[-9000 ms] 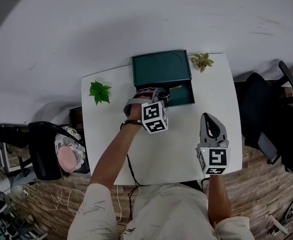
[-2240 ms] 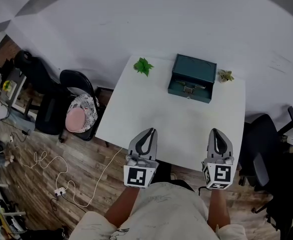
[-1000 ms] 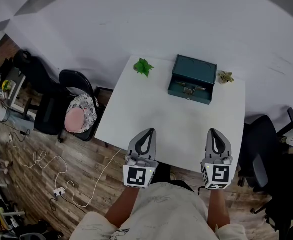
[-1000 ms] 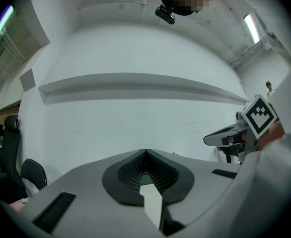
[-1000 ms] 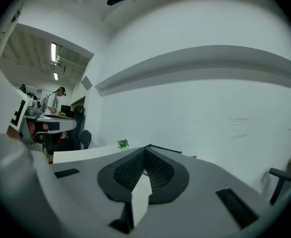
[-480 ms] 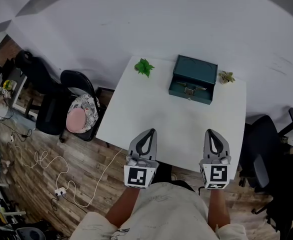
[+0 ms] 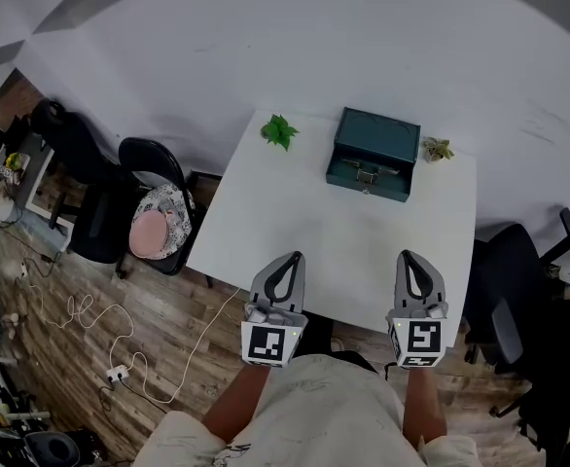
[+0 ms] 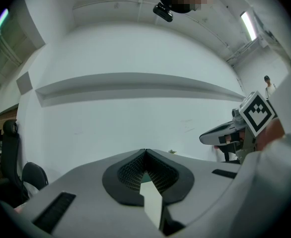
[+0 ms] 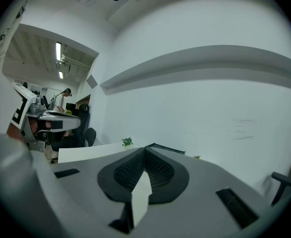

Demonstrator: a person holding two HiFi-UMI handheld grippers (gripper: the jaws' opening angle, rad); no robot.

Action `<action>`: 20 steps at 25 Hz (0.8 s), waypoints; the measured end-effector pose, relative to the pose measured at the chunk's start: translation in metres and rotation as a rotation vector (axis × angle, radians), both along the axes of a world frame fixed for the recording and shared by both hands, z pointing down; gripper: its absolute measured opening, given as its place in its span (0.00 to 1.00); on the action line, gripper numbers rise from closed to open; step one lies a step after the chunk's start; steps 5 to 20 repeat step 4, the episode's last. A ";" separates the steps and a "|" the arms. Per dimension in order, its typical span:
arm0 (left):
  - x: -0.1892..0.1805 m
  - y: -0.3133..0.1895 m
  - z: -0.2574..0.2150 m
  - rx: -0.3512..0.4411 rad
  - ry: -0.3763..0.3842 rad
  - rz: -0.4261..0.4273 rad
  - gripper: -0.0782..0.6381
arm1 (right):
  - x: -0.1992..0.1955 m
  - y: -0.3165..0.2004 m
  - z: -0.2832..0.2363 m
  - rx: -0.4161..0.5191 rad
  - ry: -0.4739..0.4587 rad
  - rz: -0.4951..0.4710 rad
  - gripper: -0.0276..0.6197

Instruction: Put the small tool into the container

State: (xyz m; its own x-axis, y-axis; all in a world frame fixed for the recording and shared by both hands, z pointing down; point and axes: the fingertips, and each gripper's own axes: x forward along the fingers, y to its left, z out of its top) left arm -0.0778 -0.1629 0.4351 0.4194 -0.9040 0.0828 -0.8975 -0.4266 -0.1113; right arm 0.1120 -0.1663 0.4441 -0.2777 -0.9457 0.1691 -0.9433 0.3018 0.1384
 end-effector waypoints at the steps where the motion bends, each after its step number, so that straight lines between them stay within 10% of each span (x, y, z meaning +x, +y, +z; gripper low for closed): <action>1: 0.000 0.002 0.001 -0.001 -0.004 -0.001 0.12 | 0.000 0.002 -0.001 0.002 0.001 -0.002 0.07; 20: 0.001 0.008 0.001 -0.002 -0.010 -0.003 0.12 | 0.004 0.006 -0.003 0.005 0.001 -0.001 0.07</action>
